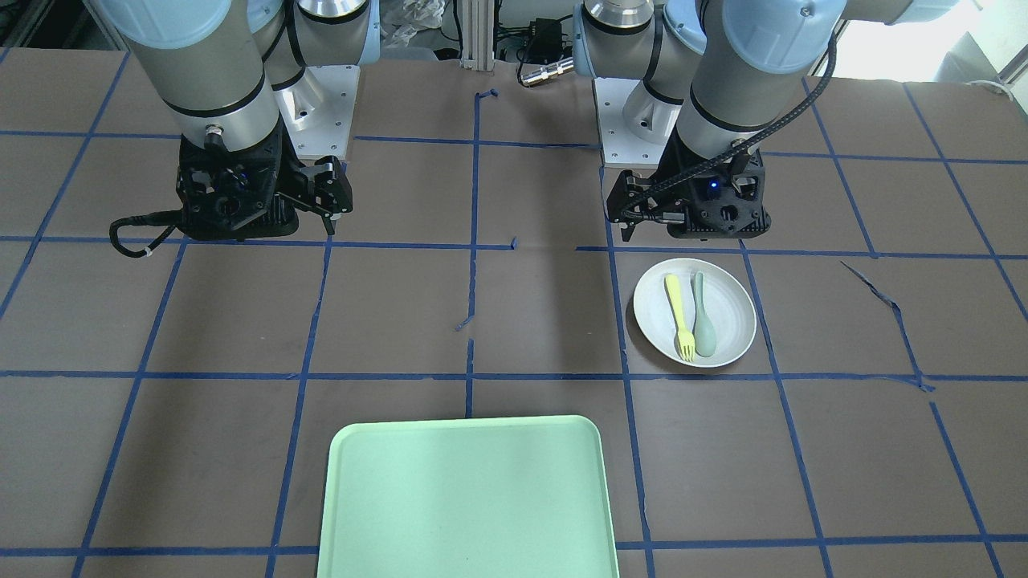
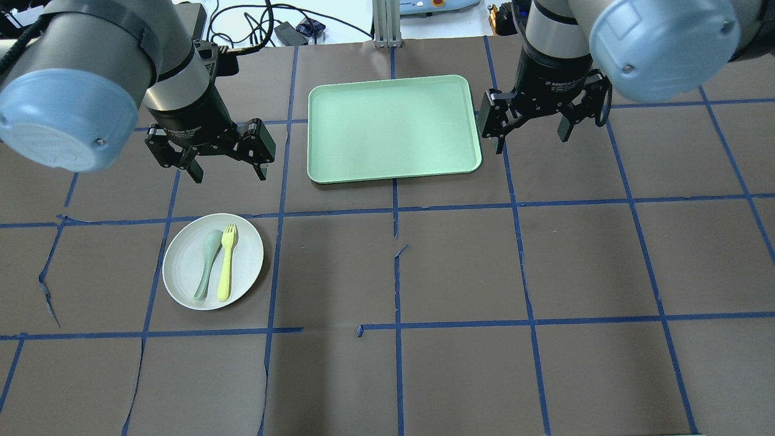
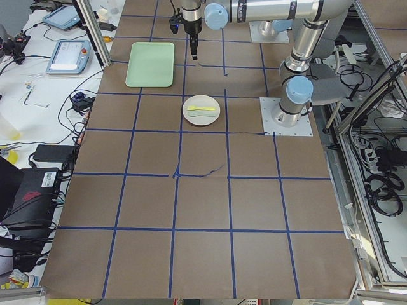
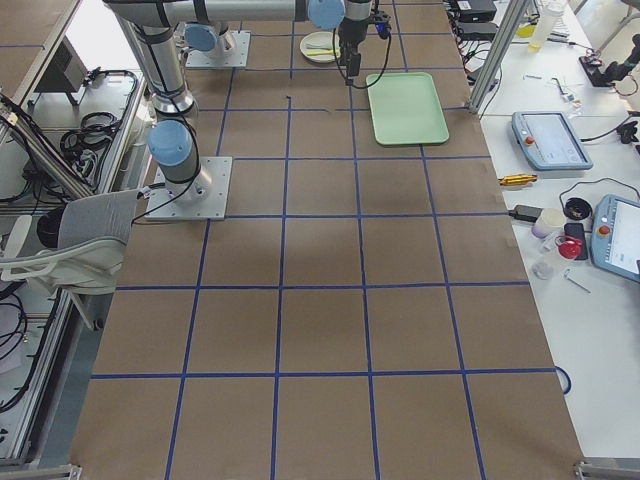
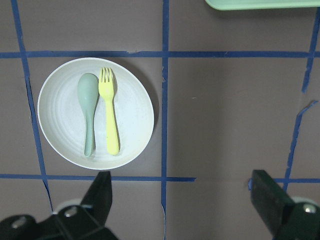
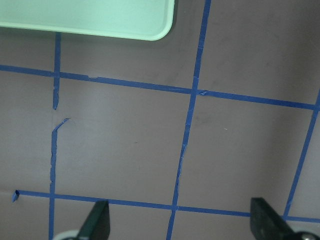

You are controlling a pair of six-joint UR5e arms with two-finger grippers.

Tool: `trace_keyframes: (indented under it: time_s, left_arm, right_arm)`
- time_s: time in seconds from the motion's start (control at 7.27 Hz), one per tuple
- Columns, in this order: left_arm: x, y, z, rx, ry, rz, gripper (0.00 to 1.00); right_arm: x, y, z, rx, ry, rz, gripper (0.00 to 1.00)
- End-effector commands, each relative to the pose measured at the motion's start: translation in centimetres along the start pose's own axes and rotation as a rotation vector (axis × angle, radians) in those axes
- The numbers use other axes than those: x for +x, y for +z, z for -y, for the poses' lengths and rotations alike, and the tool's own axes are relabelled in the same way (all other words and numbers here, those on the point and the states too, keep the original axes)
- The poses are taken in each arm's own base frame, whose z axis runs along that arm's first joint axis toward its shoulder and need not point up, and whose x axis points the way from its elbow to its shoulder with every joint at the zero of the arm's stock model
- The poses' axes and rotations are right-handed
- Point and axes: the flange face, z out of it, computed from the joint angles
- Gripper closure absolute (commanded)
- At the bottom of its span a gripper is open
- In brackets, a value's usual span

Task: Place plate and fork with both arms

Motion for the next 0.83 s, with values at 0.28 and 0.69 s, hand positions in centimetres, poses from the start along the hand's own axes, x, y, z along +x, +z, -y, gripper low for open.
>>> trace_keyframes:
  time_s: [0.28,0.69]
  left_arm:
    - [-2.3,1.1,1.0,-0.023,-0.035,-0.001,0.00]
    - [-13.6,2.5,3.1,-0.044,-0.199,-0.022,0.00]
  right_arm:
    - [-0.1,0.1,0.0,0.001,-0.002,0.000,0.00]
    - [-0.1,-0.1,0.1,0.004,-0.002,0.000,0.00]
